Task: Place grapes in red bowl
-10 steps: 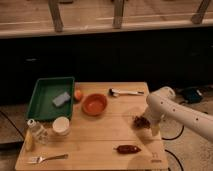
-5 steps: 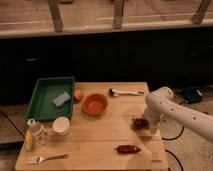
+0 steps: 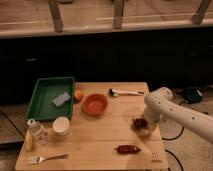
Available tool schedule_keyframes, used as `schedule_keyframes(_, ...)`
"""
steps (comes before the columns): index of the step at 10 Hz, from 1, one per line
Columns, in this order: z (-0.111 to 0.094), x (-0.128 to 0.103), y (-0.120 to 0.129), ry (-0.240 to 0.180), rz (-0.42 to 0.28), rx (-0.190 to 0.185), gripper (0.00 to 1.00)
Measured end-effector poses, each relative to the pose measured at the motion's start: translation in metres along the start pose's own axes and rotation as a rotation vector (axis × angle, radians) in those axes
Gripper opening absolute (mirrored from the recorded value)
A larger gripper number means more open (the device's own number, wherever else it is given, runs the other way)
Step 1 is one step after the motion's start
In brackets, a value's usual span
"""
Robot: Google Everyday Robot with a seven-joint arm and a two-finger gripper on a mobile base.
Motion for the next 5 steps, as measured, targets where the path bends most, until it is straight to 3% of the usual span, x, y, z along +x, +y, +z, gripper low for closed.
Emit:
schedule_keyframes(3,-0.0001,-0.0018,-0.0002,-0.003,-0.004,0.003,0.27)
schedule_keyframes(5,0.0002,-0.0018,0.0006,-0.003,-0.004,0.001,0.25)
